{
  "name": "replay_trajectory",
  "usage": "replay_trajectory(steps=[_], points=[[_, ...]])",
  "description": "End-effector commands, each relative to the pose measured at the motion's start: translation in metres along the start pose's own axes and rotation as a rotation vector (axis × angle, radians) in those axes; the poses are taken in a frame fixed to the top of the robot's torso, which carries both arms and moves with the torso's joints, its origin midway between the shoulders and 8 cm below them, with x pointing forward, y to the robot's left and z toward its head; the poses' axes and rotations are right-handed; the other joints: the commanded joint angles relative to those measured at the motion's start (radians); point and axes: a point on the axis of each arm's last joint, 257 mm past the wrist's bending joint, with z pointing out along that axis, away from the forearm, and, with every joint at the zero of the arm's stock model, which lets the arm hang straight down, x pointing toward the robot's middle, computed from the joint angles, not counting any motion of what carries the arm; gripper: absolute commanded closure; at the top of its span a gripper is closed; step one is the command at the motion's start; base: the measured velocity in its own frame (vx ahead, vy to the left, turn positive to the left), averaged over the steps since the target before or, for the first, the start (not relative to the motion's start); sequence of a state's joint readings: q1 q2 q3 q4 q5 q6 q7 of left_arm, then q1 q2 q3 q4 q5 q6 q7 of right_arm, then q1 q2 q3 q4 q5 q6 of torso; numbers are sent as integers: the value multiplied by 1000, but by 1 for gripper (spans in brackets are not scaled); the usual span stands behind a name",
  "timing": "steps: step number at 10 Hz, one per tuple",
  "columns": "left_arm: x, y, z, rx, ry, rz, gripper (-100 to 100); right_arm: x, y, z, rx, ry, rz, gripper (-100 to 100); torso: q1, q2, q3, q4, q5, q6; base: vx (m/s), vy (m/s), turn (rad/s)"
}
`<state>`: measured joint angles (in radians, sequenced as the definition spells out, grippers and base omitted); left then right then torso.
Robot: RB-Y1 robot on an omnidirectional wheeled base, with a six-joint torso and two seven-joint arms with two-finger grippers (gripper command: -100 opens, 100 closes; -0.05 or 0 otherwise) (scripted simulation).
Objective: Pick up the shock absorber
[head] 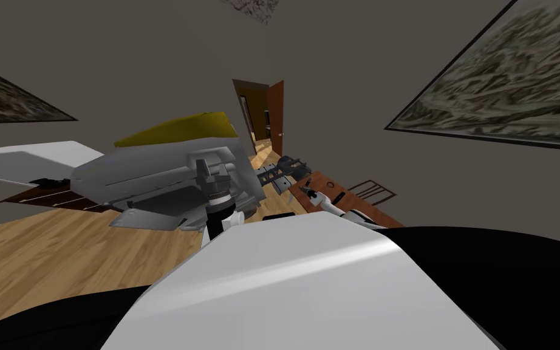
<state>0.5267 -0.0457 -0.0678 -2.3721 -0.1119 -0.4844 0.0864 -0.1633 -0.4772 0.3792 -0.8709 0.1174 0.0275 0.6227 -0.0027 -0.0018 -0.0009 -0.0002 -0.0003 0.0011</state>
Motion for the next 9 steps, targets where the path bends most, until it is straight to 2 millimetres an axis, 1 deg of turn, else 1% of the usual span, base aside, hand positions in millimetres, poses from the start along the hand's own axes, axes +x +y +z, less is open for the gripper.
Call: replay_trajectory(steps=[1,3,4,5,7,8,9], points=[[0,0,0,0,0,0,0,4,-22,2,53,34,-52,-100,0,0,0,0,0,0,22,-47,123],[0,0,0,0,0,0,0,5,-45,3,106,65,-103,-100,-1,0,0,0,0,0,20,-49,131],[0,0,0,0,0,0,0,5,-45,3,106,65,-103,-100,-1,0,0,0,0,0,18,-33,29],[0,0,0,0,0,0,0,5,-64,2,148,88,-142,-100,0,0,0,0,0,0,22,-32,122],[0,0,0,0,0,0,0,4,-81,0,187,107,-173,-100,-1,0,0,0,0,0,25,-56,106],[0,0,0,0,0,0,0,5,-76,2,172,99,-162,-100,-1,0,0,0,0,0,10,-29,14],[0,0,0,0,0,0,0,5,-78,2,175,101,-164,0,1,1,0,0,0,0,2,-6,-2]])
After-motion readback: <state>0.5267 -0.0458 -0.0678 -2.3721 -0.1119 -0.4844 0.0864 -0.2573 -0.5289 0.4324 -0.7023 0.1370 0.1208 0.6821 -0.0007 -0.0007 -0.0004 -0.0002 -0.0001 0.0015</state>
